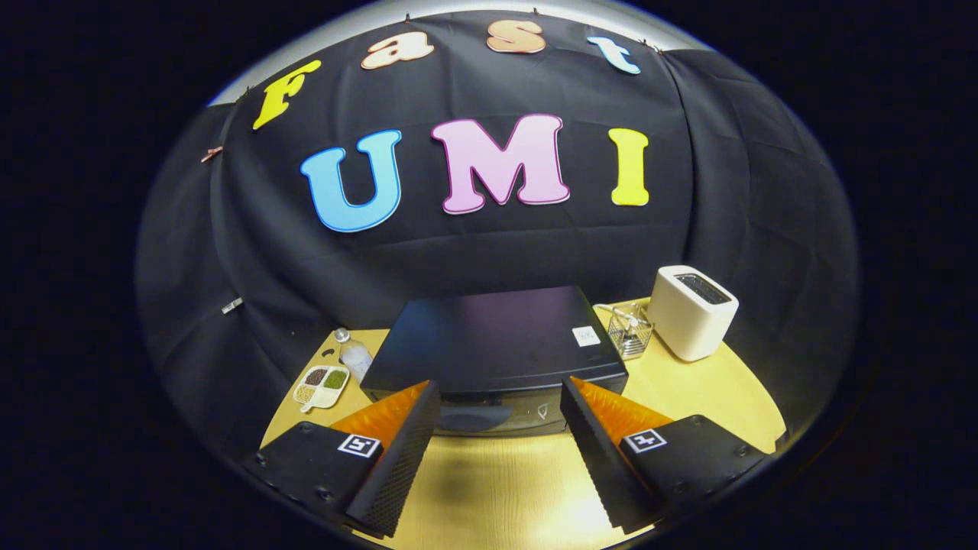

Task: Open the toaster oven, put the food inside, and close the toaster oven door.

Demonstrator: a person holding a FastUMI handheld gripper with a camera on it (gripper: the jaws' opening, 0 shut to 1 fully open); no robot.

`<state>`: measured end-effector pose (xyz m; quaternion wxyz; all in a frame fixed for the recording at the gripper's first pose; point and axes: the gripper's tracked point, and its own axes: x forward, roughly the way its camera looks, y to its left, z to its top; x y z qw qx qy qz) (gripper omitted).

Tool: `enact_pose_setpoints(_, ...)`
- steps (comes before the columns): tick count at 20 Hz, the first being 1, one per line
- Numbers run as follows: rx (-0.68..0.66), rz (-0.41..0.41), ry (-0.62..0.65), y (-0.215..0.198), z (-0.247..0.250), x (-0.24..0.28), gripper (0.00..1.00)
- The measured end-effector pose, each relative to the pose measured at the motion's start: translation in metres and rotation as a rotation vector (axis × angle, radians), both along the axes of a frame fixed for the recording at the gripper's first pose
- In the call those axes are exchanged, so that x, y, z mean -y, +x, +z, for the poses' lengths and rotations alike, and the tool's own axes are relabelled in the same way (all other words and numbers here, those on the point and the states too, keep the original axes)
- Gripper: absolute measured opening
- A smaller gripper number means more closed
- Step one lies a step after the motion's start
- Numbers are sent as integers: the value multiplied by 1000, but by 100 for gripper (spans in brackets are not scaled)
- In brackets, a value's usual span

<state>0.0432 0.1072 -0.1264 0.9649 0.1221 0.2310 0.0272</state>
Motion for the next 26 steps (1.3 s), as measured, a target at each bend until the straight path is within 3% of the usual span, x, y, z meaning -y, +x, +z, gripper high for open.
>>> enact_pose_setpoints(16,284,-121,-92,38,140,121,99)
enact_pose_setpoints(21,420,-178,-173,23,197,172,98)
enact_pose_setpoints(26,454,-191,-180,7,212,202,98)
